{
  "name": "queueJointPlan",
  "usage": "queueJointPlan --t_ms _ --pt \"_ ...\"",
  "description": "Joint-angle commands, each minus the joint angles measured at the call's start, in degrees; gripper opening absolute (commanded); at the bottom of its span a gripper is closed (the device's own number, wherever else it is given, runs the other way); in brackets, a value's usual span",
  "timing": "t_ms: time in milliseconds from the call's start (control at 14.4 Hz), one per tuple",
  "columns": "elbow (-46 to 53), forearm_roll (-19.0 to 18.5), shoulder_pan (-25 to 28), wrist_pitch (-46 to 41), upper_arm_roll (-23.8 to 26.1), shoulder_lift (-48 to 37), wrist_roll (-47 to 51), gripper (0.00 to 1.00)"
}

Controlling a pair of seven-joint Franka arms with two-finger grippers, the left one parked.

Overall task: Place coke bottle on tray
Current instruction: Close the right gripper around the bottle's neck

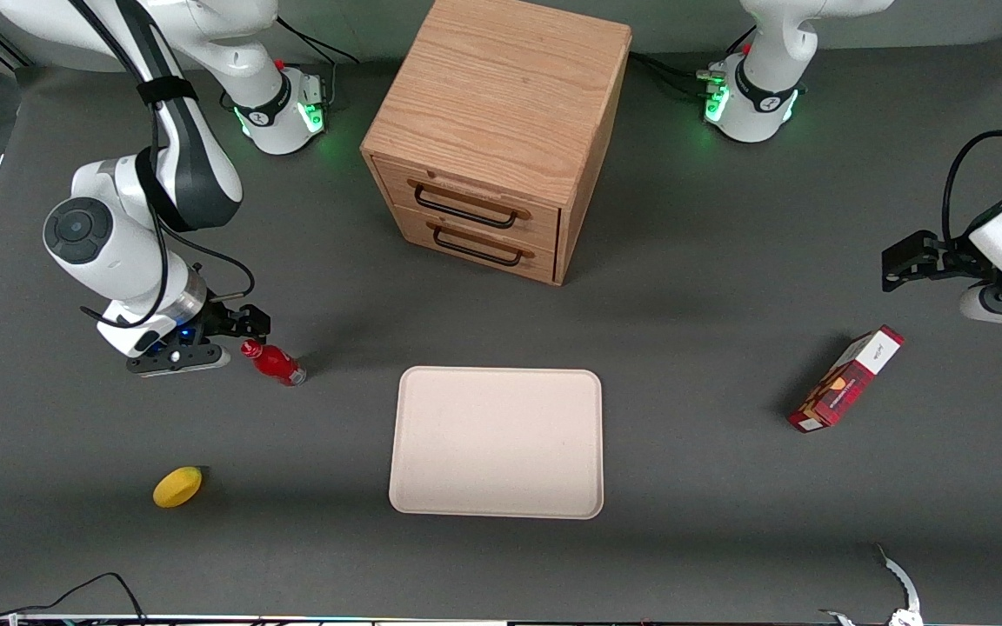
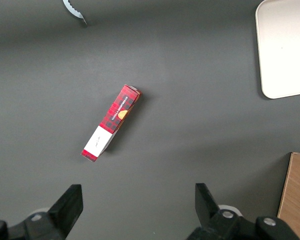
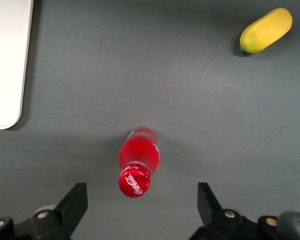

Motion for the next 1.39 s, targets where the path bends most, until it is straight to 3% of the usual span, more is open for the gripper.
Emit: queueJointPlan --t_ms 0,417,556,694,1042,1319 --pt "-1.37 -1.37 0.20 3.40 -0.02 0.84 1.69 0.96" --pt "-1.46 -1.37 0.20 5.95 -0.02 2.42 1.69 0.90" --pt "-1.46 -1.37 0.12 5.95 -0.02 2.42 1.78 0.82" --pt "-1.46 -1.37 0.12 5.95 -0.02 2.42 1.78 0.64" --pt "-1.46 -1.37 0.12 5.95 0.07 2.42 2.57 0.01" --pt "-1.47 -1.37 0.03 5.69 0.07 2.16 2.57 0.00"
